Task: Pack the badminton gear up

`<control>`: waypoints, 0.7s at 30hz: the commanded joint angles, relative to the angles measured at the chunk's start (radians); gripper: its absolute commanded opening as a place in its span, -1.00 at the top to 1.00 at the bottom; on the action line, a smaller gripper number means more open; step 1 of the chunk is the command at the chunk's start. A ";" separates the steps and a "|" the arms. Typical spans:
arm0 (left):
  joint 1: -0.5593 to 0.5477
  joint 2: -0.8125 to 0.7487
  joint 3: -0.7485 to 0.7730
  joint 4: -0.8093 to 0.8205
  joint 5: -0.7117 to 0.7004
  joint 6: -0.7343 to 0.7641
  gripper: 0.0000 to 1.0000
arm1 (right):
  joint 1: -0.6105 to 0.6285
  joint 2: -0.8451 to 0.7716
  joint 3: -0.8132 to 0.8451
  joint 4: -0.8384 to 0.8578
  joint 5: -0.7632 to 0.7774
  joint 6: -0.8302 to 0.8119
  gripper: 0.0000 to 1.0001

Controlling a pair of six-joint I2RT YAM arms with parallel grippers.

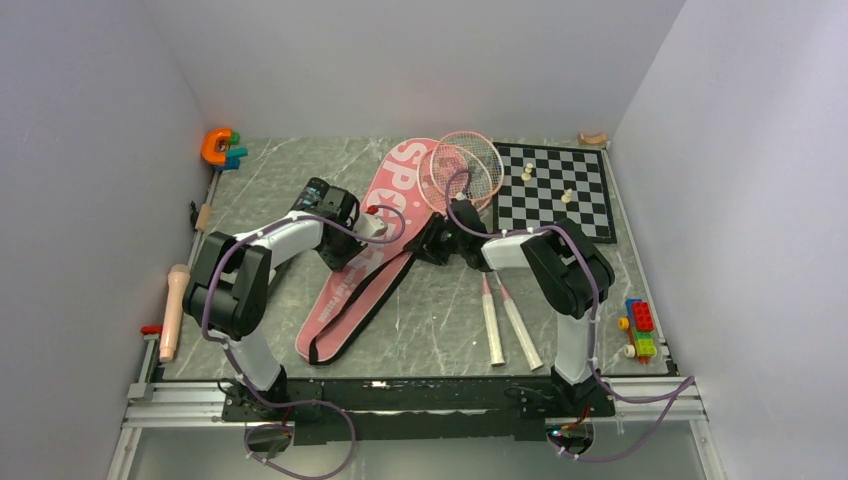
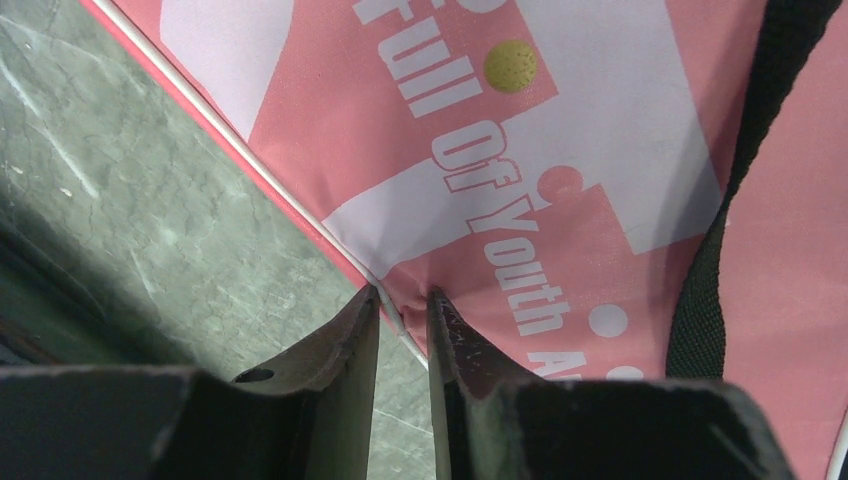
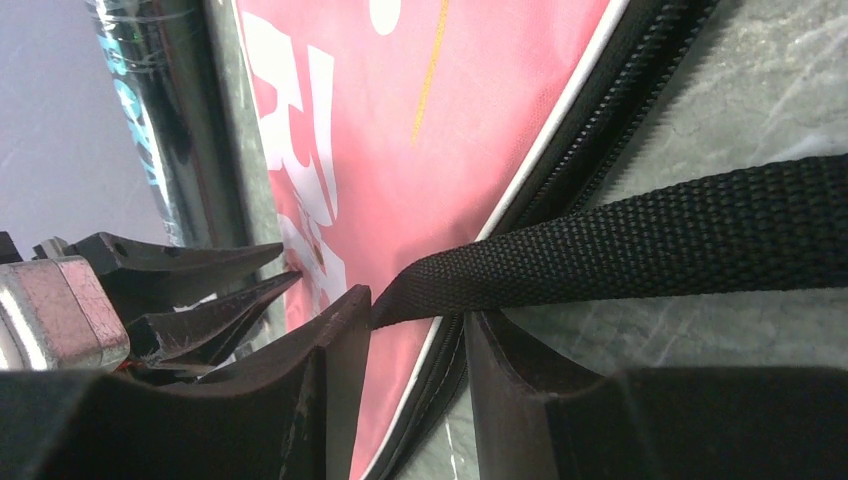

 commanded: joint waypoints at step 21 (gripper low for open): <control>-0.013 -0.043 0.015 -0.034 0.159 0.013 0.42 | 0.043 -0.130 -0.062 0.161 -0.019 -0.023 0.44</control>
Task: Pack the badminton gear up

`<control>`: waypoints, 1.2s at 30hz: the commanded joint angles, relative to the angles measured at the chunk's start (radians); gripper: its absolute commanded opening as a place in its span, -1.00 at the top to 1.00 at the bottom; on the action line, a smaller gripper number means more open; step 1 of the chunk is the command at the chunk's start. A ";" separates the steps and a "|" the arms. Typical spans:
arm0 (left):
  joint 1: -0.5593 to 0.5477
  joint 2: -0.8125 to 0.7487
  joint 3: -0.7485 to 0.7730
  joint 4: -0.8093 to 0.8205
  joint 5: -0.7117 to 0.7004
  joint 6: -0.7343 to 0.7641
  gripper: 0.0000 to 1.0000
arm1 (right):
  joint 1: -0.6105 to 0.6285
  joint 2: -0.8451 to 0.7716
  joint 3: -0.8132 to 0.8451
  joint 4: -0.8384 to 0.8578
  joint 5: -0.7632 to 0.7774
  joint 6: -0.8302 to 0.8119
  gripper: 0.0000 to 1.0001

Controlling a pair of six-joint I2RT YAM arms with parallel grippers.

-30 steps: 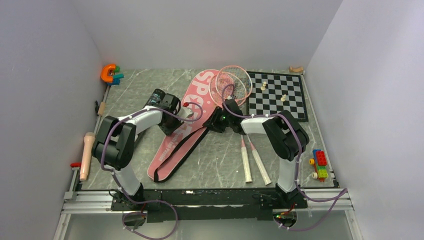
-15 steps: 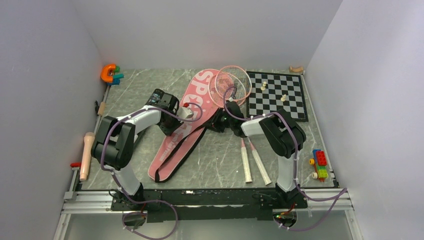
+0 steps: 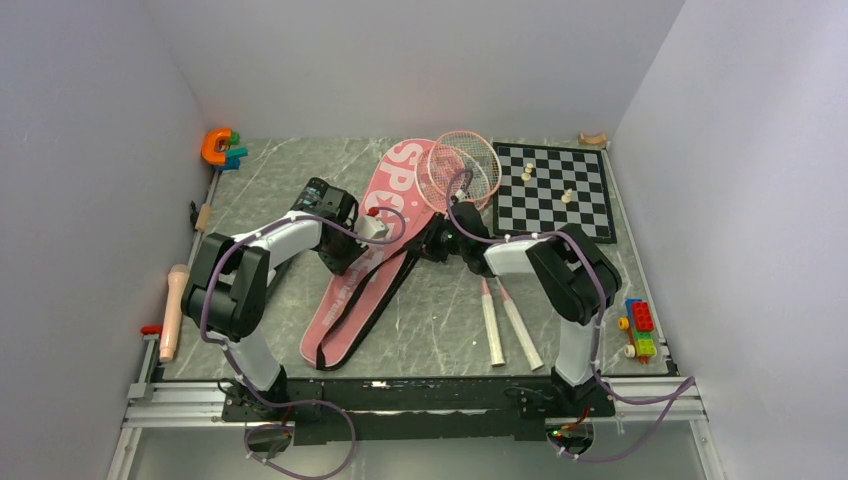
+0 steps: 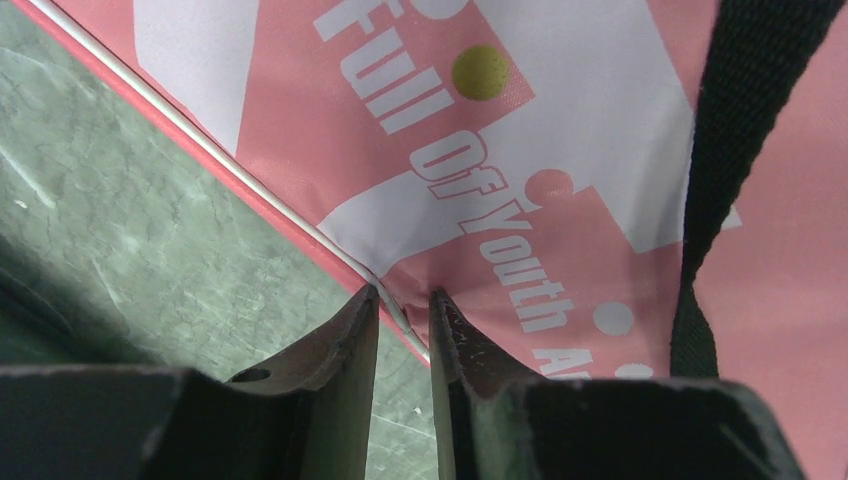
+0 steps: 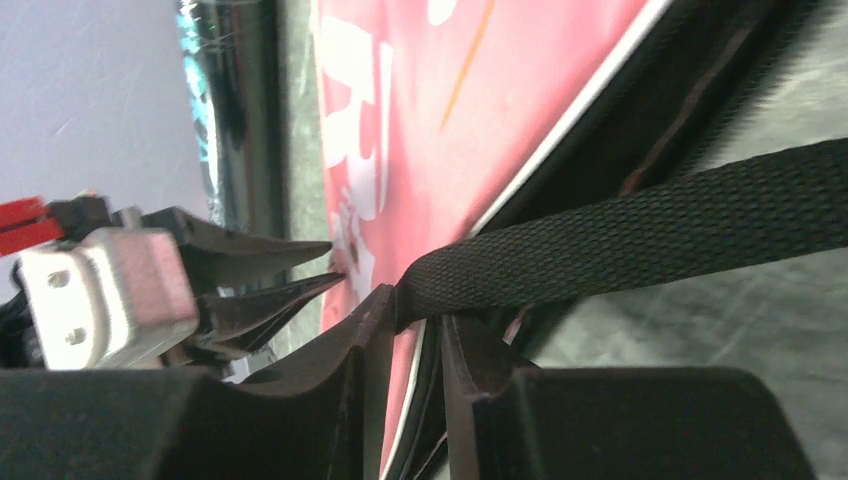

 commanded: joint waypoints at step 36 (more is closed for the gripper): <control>-0.298 -0.299 0.019 0.083 -0.130 -0.104 -0.99 | 0.118 -0.185 0.201 -0.236 0.101 -0.142 1.00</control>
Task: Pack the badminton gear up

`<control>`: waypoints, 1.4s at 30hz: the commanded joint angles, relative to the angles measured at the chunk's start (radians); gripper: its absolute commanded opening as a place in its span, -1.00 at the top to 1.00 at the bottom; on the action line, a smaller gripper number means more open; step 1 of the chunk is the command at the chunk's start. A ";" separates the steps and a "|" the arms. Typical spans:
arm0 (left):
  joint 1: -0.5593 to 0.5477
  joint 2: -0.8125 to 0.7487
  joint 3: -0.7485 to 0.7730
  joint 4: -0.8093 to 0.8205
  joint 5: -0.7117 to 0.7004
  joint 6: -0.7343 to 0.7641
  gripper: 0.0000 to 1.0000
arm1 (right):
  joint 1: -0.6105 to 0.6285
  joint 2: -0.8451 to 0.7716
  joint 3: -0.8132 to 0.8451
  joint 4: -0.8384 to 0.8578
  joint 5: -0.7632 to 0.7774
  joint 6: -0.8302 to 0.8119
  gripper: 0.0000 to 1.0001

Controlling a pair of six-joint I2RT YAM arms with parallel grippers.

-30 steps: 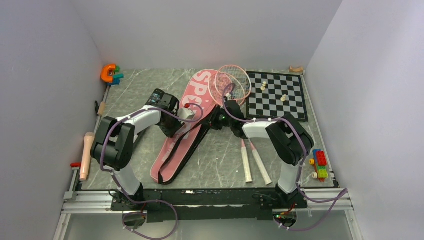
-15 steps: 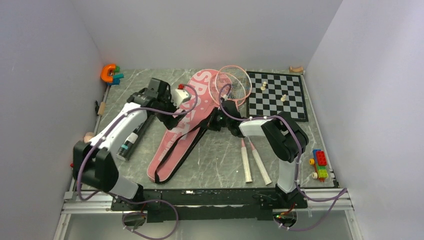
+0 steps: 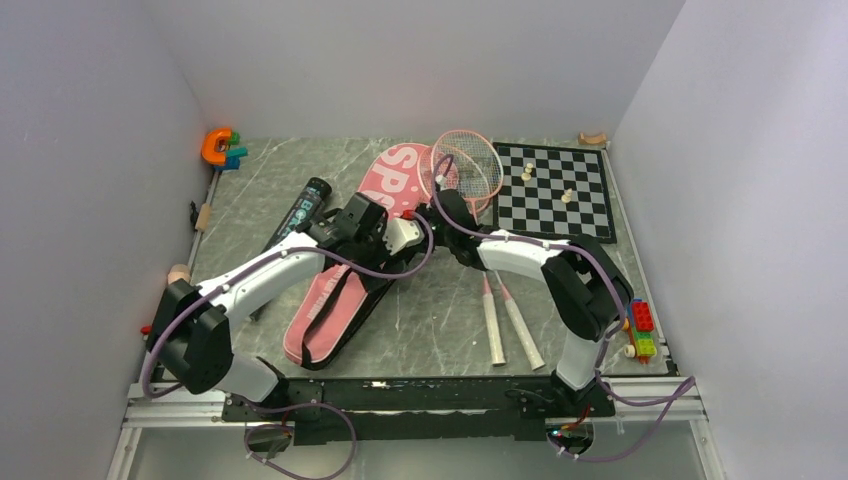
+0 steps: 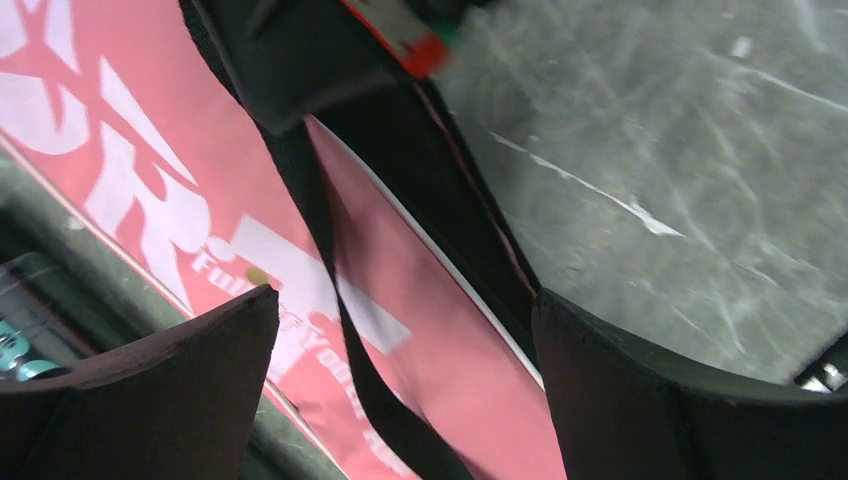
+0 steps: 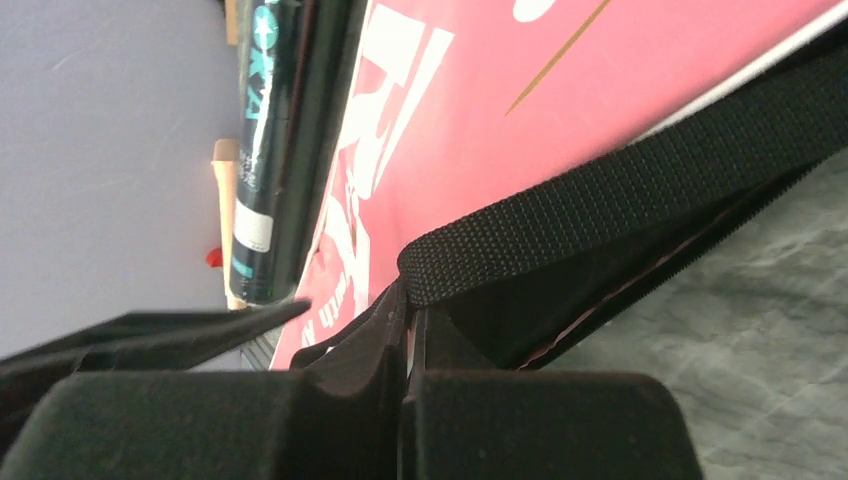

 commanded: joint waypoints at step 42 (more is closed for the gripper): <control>0.198 0.005 0.166 0.018 -0.229 -0.117 1.00 | -0.079 -0.254 -0.038 -0.033 -0.063 0.033 -0.44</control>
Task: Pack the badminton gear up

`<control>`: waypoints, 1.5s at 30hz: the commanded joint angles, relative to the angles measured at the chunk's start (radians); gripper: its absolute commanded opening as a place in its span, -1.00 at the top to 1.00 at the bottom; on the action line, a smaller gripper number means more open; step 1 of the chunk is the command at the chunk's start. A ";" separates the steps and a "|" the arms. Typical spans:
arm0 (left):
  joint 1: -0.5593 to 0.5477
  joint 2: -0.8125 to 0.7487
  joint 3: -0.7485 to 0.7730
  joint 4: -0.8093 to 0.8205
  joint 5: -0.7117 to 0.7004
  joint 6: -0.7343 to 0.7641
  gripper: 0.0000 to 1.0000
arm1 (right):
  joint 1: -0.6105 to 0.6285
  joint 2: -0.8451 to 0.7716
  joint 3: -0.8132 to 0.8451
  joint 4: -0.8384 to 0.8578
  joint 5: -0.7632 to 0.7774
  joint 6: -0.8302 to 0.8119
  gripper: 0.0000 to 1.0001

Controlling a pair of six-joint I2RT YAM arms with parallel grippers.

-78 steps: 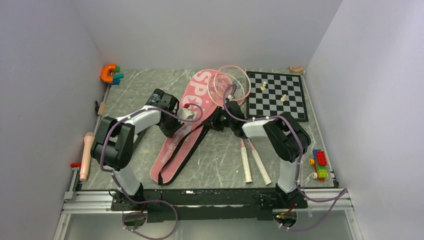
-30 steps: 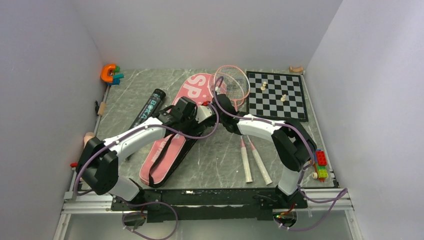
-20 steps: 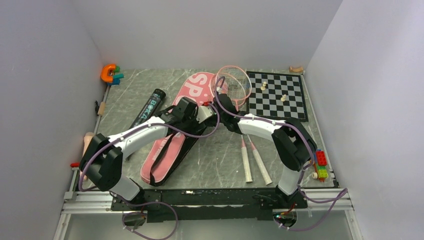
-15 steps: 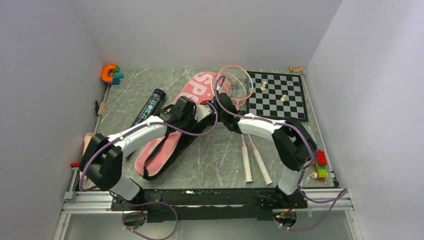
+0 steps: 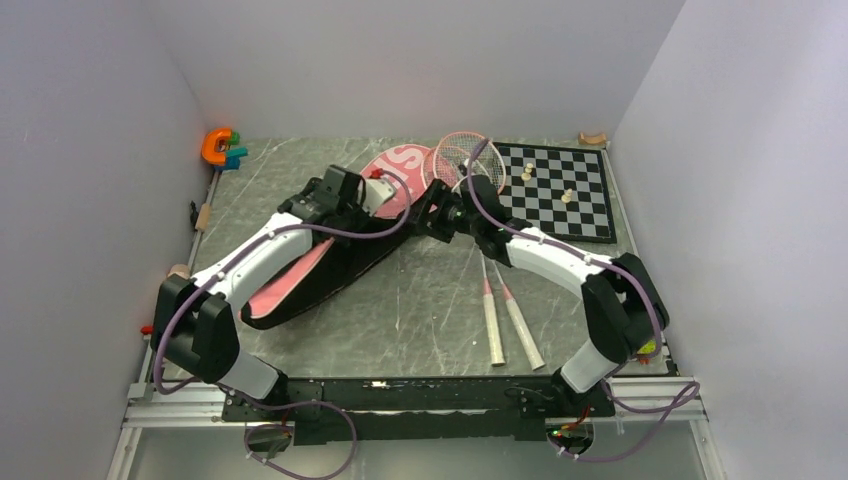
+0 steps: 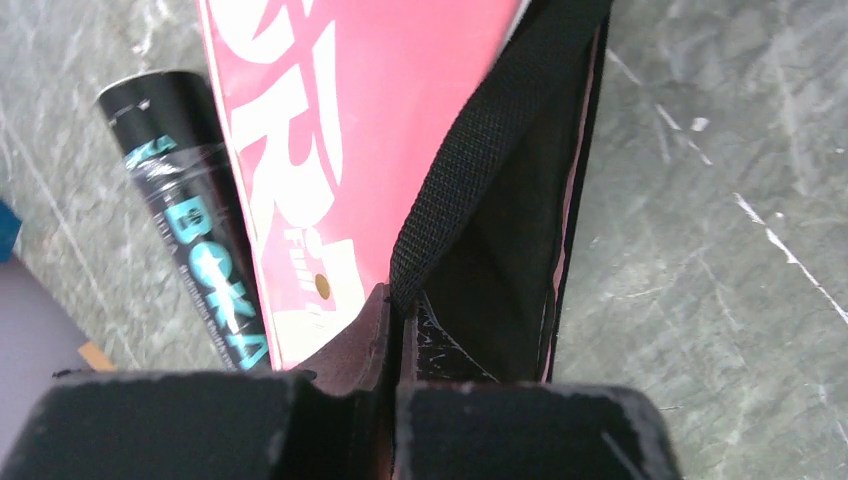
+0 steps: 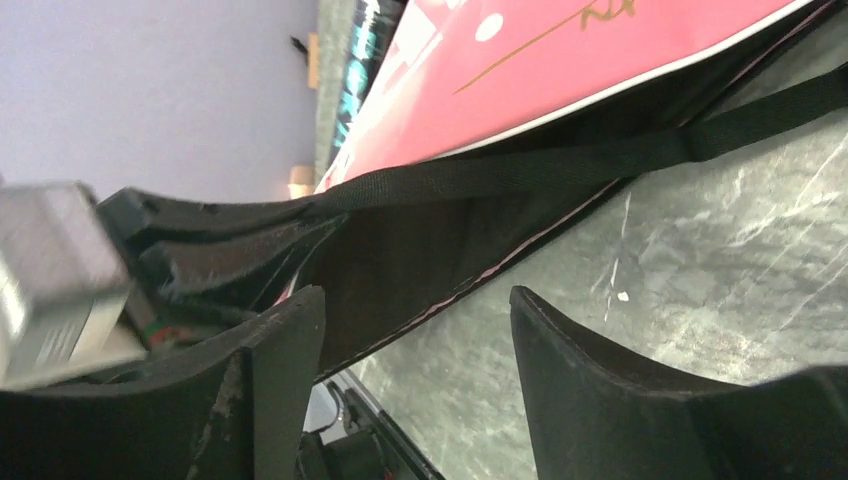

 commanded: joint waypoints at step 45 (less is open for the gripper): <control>0.249 -0.175 0.179 -0.240 0.405 -0.225 1.00 | -0.008 -0.018 -0.062 0.183 0.181 0.118 -0.34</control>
